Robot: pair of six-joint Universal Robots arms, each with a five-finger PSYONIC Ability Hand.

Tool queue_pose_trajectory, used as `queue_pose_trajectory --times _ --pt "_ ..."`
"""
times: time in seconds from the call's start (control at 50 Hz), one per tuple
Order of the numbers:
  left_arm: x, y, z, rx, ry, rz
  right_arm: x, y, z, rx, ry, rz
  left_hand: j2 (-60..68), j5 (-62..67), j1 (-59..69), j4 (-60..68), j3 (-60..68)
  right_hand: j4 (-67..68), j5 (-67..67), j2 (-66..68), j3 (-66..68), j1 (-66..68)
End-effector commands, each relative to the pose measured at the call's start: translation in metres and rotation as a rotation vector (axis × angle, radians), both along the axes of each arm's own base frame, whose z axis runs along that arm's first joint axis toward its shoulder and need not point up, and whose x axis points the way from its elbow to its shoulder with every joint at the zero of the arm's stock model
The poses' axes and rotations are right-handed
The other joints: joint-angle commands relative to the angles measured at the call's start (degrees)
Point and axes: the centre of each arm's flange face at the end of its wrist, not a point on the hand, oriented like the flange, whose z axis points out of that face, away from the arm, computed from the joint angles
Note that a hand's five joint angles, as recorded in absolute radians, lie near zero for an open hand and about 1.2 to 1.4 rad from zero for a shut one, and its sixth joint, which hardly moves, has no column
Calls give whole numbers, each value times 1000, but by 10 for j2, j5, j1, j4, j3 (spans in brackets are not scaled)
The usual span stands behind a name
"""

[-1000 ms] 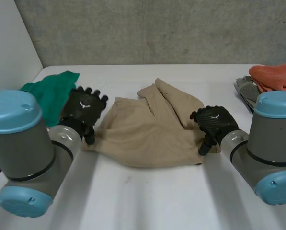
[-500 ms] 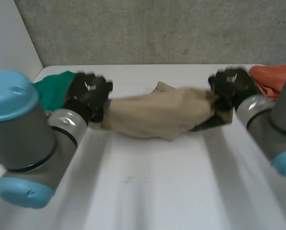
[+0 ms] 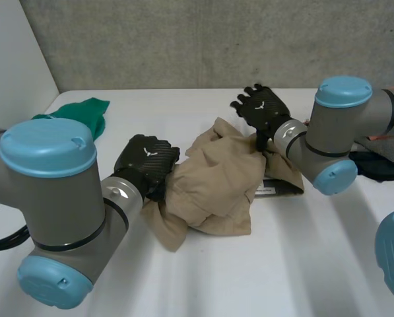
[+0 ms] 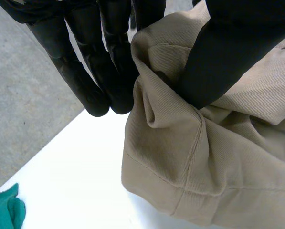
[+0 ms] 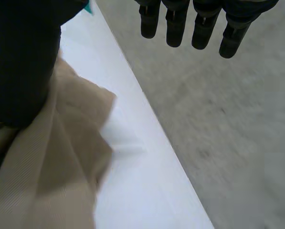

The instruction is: Fold the laundry.

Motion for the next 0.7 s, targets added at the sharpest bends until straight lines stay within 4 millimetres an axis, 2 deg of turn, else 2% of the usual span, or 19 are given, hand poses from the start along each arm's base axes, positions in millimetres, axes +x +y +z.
queue_pose_trajectory --times 0.02,0.06,0.08,0.14,0.18,0.22,0.24,0.3,0.32,0.38,0.52,0.58,0.7 --pt "1 3 17 -32 22 -1 -32 31 68 81 -104 -215 116 139 140 116 121 -21 -30 -18 -20 -28" --pt "2 4 25 -48 35 -1 -43 49 83 139 -135 -242 116 139 140 116 121 -21 -30 -18 -20 -28" --pt "3 5 33 -69 51 -3 -53 65 92 199 -162 -270 116 139 140 116 121 -21 -30 -18 -20 -28" --pt "3 7 45 -93 70 -7 -66 86 90 303 -195 -308 116 139 140 116 121 -21 -30 -18 -20 -28" --pt "2 8 56 -118 93 -12 -77 105 82 398 -229 -335 116 139 140 116 121 -21 -30 -18 -20 -28" --pt "2 8 62 -131 107 -11 -82 119 73 468 -248 -343 116 139 140 116 121 -21 -30 -18 -20 -28" --pt "2 7 67 -142 115 -11 -85 132 60 545 -261 -349 116 139 140 116 121 -17 -27 -15 -16 -24" --pt "1 8 74 -151 122 -14 -88 153 36 665 -261 -352 116 139 140 116 121 8 -2 10 9 1" --pt "0 8 75 -150 123 -14 -87 166 21 734 -260 -344 116 139 140 116 121 23 13 25 24 16" --pt "-2 10 79 -145 122 -21 -79 184 -5 794 -272 -303 116 139 140 116 121 33 23 35 34 26" --pt "-6 22 81 -113 106 -52 -49 186 -44 698 -343 -260 116 139 140 116 121 3 -7 5 4 -4" --pt "-8 24 79 -107 102 -57 -41 186 -50 673 -361 -279 116 139 140 116 121 0 -10 2 1 -8" --pt "-11 25 74 -93 92 -66 -15 201 -56 652 -399 -314 116 139 140 116 121 -21 -30 -18 -20 -28"
